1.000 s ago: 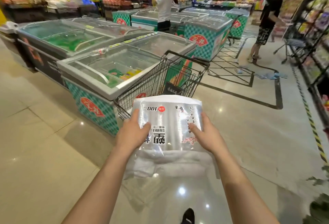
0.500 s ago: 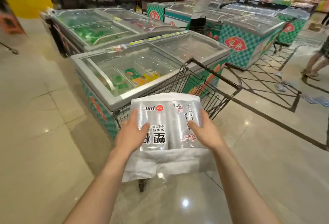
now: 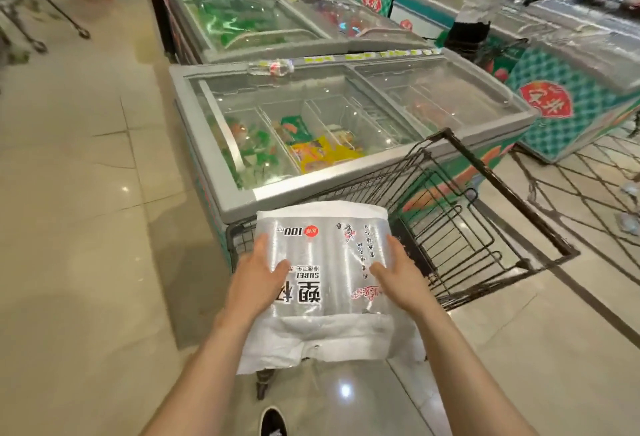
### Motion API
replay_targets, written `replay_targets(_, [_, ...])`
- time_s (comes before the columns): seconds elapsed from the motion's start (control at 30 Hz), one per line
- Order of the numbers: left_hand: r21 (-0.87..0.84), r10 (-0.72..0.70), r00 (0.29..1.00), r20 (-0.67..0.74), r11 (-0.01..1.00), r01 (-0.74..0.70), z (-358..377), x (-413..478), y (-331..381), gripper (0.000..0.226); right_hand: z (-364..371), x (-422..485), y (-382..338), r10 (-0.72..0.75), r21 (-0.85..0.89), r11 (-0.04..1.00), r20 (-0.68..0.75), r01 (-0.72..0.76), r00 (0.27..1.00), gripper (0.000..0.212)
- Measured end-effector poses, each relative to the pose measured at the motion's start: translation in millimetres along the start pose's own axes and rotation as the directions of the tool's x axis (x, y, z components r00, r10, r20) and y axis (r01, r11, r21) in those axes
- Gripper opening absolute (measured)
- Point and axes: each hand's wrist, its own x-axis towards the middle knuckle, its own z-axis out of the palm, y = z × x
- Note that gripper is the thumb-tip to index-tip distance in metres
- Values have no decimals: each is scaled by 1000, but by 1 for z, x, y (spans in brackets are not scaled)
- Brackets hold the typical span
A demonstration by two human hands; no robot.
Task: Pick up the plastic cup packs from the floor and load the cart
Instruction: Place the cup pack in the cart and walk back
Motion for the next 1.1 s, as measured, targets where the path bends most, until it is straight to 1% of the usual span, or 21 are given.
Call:
replay_targets(0.1, [-21,-53,999,-12,998,53,12,30,-6,68,14,48,2,-2,18,1000,26,2,1000,59])
replay_targets(0.2, [-44,-90,995,-39,995,89,24,52,-15,67,31,94,12,2,29,1000,71,-4,997,52])
replay_targets(0.27, [-52,-137,989,-47,990,134,33,65,-24,68,47,122,19,11,28,1000,116,-14,993,52])
replay_targets(0.33, [-47,-185,981,-53,982,183,44,78,-35,69,64,145,24,38,24,999,176,-43,984,60])
replay_targets(0.37, [-45,-213,976,-55,977,211,49,84,-41,70,74,157,30,52,39,997,203,-61,978,61])
replay_targets(0.43, [-41,-255,965,-65,967,253,60,98,-54,72,94,181,41,58,74,994,245,-78,968,59])
replay_targets(0.57, [-19,-298,949,-101,955,297,85,126,-74,72,128,226,65,92,68,991,323,-120,942,56])
replay_targets(0.77, [-22,-375,919,-121,927,375,133,158,-104,72,169,272,103,148,9,986,414,-166,898,72])
replay_targets(0.93, [-33,-424,899,-111,905,423,161,171,-132,72,202,303,121,121,-24,992,449,-123,885,75])
replay_targets(1.0, [-40,-436,894,-102,900,434,167,176,-147,72,215,311,127,81,-7,996,482,-89,872,75])
replay_targets(1.1, [-27,-455,883,-116,890,456,172,186,-162,72,232,318,135,71,29,995,519,-100,852,78])
